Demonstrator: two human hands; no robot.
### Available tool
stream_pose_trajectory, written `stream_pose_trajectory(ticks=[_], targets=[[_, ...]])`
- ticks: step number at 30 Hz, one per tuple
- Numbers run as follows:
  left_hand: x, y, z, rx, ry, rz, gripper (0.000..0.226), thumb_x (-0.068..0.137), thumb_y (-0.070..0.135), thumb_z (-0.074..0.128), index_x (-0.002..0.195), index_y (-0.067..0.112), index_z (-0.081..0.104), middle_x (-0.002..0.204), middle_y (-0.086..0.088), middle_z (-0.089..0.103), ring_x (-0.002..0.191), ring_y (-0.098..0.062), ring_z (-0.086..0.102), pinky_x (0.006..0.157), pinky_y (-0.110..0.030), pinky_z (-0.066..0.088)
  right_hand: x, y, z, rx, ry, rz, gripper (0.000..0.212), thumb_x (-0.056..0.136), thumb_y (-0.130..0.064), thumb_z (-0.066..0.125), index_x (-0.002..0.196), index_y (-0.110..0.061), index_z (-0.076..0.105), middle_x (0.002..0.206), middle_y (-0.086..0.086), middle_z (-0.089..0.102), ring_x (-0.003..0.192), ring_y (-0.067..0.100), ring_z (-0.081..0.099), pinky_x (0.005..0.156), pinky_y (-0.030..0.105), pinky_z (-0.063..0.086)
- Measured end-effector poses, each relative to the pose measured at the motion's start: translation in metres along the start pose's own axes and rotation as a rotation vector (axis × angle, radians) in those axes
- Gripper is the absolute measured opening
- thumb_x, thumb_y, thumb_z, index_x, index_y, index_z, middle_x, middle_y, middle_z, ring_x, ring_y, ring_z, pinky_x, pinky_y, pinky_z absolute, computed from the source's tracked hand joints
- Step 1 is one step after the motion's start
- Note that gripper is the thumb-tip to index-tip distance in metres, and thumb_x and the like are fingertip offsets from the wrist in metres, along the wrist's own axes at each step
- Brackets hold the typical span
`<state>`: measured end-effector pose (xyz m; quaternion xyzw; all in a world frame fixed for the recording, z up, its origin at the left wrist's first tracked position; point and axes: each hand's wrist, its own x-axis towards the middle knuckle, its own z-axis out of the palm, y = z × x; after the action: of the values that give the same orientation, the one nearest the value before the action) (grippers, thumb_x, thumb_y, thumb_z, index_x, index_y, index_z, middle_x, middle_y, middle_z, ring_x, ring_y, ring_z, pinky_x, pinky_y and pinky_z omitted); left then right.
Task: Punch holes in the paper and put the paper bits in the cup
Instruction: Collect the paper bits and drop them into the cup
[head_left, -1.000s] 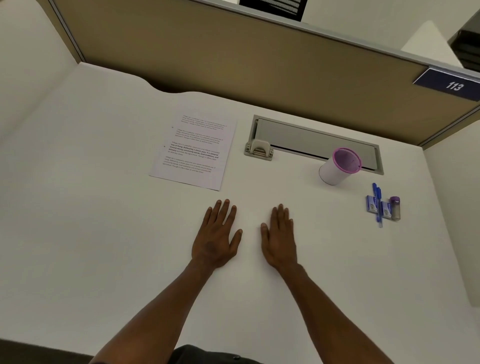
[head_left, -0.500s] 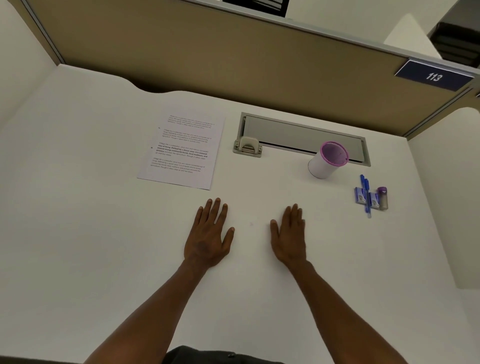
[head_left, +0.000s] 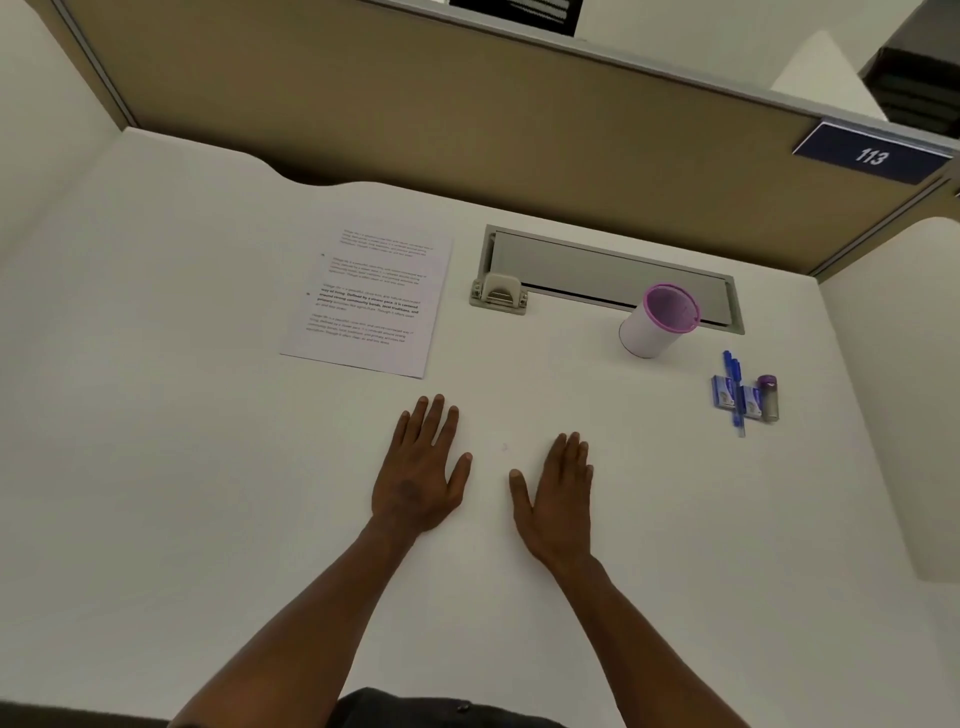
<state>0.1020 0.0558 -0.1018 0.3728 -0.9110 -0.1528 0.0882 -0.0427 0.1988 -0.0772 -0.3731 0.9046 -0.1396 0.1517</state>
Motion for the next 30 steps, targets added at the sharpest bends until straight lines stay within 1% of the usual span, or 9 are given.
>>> stream_pose_trajectory(ticks=[6, 11, 17, 19, 21, 23, 25, 28, 30], targets=[[0.0, -0.002, 0.002, 0.01, -0.005, 0.005, 0.071, 0.099, 0.054, 0.03, 0.159, 0.019, 0.015, 0.167, -0.004, 0.008, 0.155, -0.019, -0.001, 0.126, -0.042, 0.012, -0.008, -0.019, 0.014, -0.011, -0.065, -0.351, 0.078, 0.099, -0.054, 0.024, 0.153, -0.015, -0.016, 0.163, 0.003, -0.015, 0.15, 0.011, -0.016, 0.121, 0.031, -0.003], [0.001, -0.002, 0.001, 0.002, -0.004, 0.001, 0.071, 0.099, 0.054, 0.031, 0.159, 0.019, 0.016, 0.167, -0.004, 0.009, 0.155, -0.019, 0.001, 0.126, -0.042, 0.011, 0.019, -0.029, 0.007, 0.021, -0.041, -0.339, 0.063, 0.103, -0.036, 0.032, 0.155, -0.011, 0.008, 0.164, 0.004, 0.002, 0.151, 0.012, -0.004, 0.124, 0.034, 0.005], [0.0, -0.001, 0.001, 0.0, -0.004, -0.006, 0.071, 0.099, 0.055, 0.029, 0.159, 0.02, 0.015, 0.168, -0.003, 0.007, 0.155, -0.019, -0.001, 0.126, -0.04, 0.01, -0.006, -0.013, 0.0, 0.014, -0.031, -0.471, 0.053, 0.103, -0.029, 0.033, 0.15, -0.005, 0.029, 0.157, 0.009, 0.03, 0.147, 0.016, 0.021, 0.119, 0.028, 0.011], [0.001, -0.001, 0.001, -0.008, -0.002, -0.005, 0.07, 0.099, 0.054, 0.031, 0.159, 0.02, 0.016, 0.167, -0.003, 0.008, 0.155, -0.019, 0.0, 0.126, -0.04, 0.01, -0.006, -0.004, -0.009, 0.025, 0.043, -0.48, 0.045, 0.101, -0.022, 0.043, 0.142, -0.004, 0.045, 0.146, 0.013, 0.048, 0.137, 0.024, 0.044, 0.117, 0.034, 0.028], [0.001, -0.001, 0.002, -0.004, -0.003, -0.006, 0.07, 0.099, 0.054, 0.031, 0.159, 0.02, 0.015, 0.168, -0.003, 0.007, 0.155, -0.019, -0.001, 0.126, -0.04, 0.01, 0.004, 0.0, -0.018, 0.119, 0.135, -0.384, 0.038, 0.098, -0.012, 0.05, 0.135, -0.005, 0.055, 0.135, 0.011, 0.057, 0.126, 0.023, 0.053, 0.109, 0.034, 0.042], [0.001, -0.001, 0.002, -0.006, -0.01, -0.01, 0.07, 0.099, 0.054, 0.029, 0.159, 0.02, 0.014, 0.168, -0.003, 0.007, 0.155, -0.019, -0.002, 0.126, -0.041, 0.01, 0.019, 0.0, -0.025, 0.198, 0.183, -0.279, 0.038, 0.093, -0.001, 0.051, 0.13, -0.004, 0.059, 0.13, 0.01, 0.06, 0.123, 0.024, 0.054, 0.106, 0.033, 0.043], [0.001, -0.001, 0.002, -0.006, -0.013, -0.013, 0.07, 0.099, 0.054, 0.029, 0.159, 0.021, 0.014, 0.168, -0.003, 0.006, 0.155, -0.019, -0.002, 0.126, -0.041, 0.011, 0.03, -0.004, -0.026, 0.176, 0.153, -0.249, 0.042, 0.09, 0.005, 0.049, 0.13, -0.003, 0.059, 0.132, 0.011, 0.057, 0.126, 0.026, 0.051, 0.108, 0.034, 0.041], [0.0, -0.001, 0.001, -0.016, -0.013, -0.013, 0.07, 0.1, 0.055, 0.029, 0.159, 0.021, 0.014, 0.168, -0.002, 0.006, 0.155, -0.018, -0.002, 0.126, -0.04, 0.011, 0.029, -0.018, -0.017, 0.096, 0.068, -0.273, 0.046, 0.09, 0.005, 0.048, 0.135, -0.001, 0.053, 0.138, 0.015, 0.051, 0.132, 0.027, 0.045, 0.112, 0.03, 0.035], [0.0, -0.001, 0.0, -0.019, -0.014, -0.012, 0.07, 0.1, 0.055, 0.029, 0.159, 0.02, 0.014, 0.168, -0.002, 0.006, 0.155, -0.018, -0.002, 0.126, -0.04, 0.01, 0.019, -0.023, -0.011, 0.035, 0.06, -0.351, 0.048, 0.086, 0.007, 0.053, 0.134, 0.003, 0.053, 0.135, 0.017, 0.054, 0.13, 0.03, 0.048, 0.108, 0.031, 0.038]])
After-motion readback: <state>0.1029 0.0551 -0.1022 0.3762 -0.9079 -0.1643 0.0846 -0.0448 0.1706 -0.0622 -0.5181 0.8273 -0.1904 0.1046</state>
